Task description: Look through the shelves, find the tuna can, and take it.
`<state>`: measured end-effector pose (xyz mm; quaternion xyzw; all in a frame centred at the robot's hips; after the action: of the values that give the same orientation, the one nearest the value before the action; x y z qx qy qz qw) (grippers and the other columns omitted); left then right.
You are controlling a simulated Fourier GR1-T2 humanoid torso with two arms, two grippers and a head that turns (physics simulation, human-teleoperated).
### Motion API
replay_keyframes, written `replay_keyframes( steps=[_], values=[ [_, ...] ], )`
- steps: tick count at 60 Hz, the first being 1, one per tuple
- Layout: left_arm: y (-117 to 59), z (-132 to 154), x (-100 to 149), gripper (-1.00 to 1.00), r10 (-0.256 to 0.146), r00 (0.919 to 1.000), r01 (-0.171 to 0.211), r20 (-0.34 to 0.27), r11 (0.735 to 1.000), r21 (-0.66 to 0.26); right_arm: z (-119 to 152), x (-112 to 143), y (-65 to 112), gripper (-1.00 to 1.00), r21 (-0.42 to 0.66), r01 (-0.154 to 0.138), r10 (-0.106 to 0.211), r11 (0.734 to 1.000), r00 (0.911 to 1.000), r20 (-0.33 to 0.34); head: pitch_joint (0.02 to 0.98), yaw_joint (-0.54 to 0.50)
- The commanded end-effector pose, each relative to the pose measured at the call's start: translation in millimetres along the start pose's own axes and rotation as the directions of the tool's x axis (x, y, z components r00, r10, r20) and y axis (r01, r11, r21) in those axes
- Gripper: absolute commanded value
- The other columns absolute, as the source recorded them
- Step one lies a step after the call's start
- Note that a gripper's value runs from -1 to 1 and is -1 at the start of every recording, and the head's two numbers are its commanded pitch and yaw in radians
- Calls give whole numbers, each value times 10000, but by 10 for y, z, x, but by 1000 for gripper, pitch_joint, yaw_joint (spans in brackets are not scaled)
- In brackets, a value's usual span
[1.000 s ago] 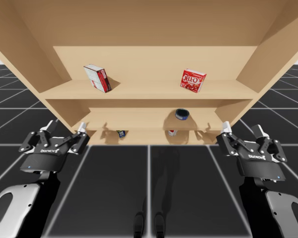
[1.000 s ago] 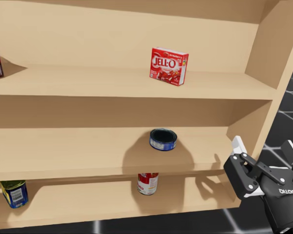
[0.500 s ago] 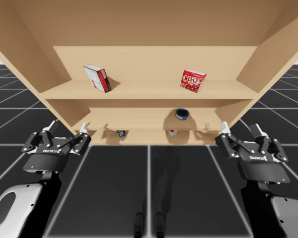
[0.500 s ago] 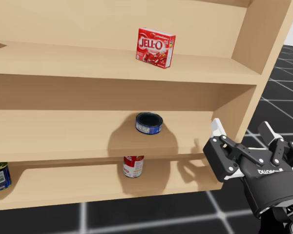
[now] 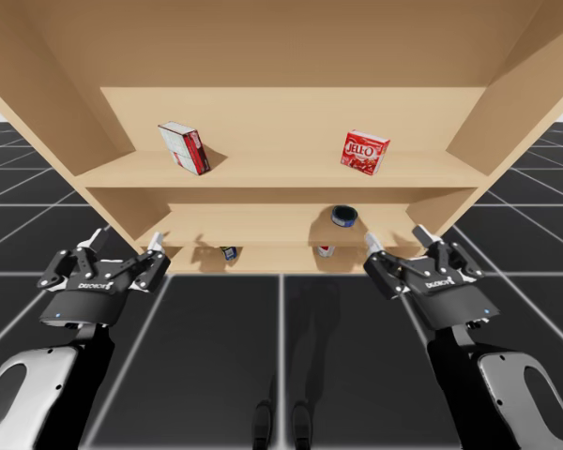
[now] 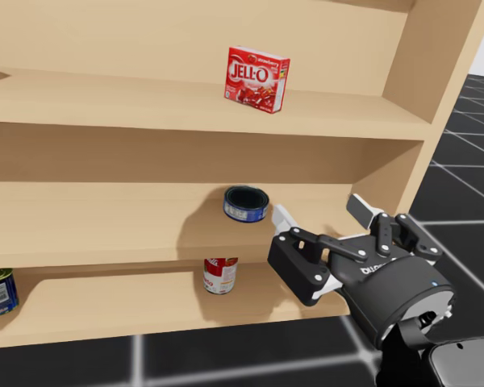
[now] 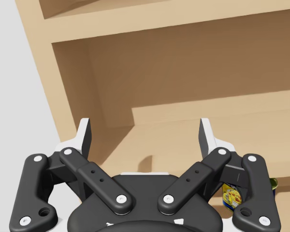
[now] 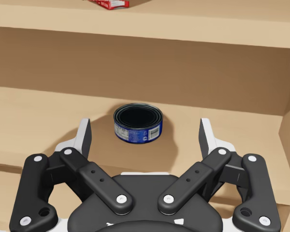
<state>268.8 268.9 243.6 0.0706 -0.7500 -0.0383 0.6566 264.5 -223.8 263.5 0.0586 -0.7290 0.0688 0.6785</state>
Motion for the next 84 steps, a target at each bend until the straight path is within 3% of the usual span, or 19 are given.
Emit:
replay_keyframes(
  steps=[1, 14, 17, 32, 58, 84],
  values=[
    [10, -7, -3, -1000, -18, 10000, 18, -12, 10000, -8, -172, -86, 147, -1000, 394, -328, 346, 9987, 9983, -463, 540, -261],
    [19, -15, -10, -1000, -15, 10000, 15, -19, 10000, 3, -440, -187, 255, -1000, 424, -652, 682, 9970, 9950, -726, 533, -258],
    [22, -15, -11, -1000, -5, 10000, 5, -21, 10000, 8, -497, -216, 276, -1000, 324, -856, 877, 9958, 9935, -730, 531, -257],
    [44, -11, 0, -1000, 64, 10000, -64, 4, 10000, 54, -829, -316, 303, -1000, -38, -1030, 1019, 9947, 9888, -1088, 529, -244],
    [68, -13, 8, -1000, 127, 9999, -127, 38, 9999, 108, -1335, -620, 299, -1000, -846, -886, 716, 9925, 9799, -1862, 535, -234],
    [83, -18, 2, -1000, 153, 9999, -154, 45, 9998, 113, -1510, -763, 232, -1000, -1316, -1040, 733, 9858, 9728, -2197, 533, -231]
  ],
)
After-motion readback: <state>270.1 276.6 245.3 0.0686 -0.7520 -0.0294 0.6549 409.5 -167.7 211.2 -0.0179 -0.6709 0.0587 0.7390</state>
